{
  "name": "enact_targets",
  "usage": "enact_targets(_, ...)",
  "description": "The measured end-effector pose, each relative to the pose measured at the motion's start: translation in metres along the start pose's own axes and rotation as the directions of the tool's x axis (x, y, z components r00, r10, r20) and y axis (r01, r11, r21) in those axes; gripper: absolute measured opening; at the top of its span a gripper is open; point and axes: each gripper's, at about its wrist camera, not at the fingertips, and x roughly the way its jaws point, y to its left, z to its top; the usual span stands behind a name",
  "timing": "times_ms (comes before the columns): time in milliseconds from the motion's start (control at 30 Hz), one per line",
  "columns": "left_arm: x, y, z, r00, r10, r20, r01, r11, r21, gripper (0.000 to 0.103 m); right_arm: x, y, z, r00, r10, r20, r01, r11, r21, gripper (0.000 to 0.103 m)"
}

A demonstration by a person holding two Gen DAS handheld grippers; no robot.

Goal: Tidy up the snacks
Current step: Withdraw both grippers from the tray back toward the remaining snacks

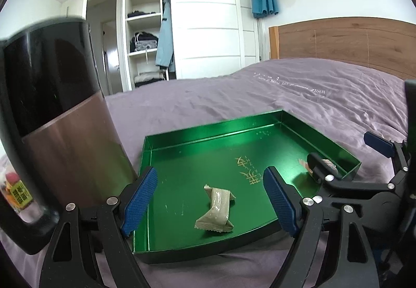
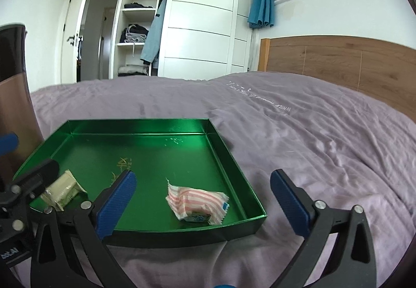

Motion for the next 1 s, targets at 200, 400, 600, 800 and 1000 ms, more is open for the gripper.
enact_targets(200,-0.053,-0.008,0.017,0.998,-0.055,0.024,0.054,0.997,0.054,0.079,0.004,0.000,0.004,0.995,-0.061,-0.085,0.060,0.998,-0.015,0.103)
enact_targets(400,-0.155,0.024,0.034,0.991,-0.094,0.094,0.082,0.989,0.125,0.087,-0.058,-0.002,0.021,0.992,-0.081,-0.093,0.080,0.997,-0.013,0.103)
enact_targets(600,-0.214,0.094,0.040,0.997,0.008,0.073,-0.016,0.994,0.107,0.087,-0.135,0.018,0.036,0.995,-0.053,-0.083,0.052,0.999,-0.015,0.103)
enact_targets(800,-0.251,0.187,0.020,0.981,0.196,-0.014,-0.195,0.979,0.057,0.087,-0.210,0.079,0.054,0.993,0.087,-0.084,-0.091,0.995,-0.045,0.103)
enact_targets(1000,-0.267,0.296,-0.031,0.906,0.399,-0.139,-0.399,0.916,0.031,0.087,-0.255,0.192,0.060,0.929,0.339,-0.149,-0.351,0.935,-0.059,0.103)
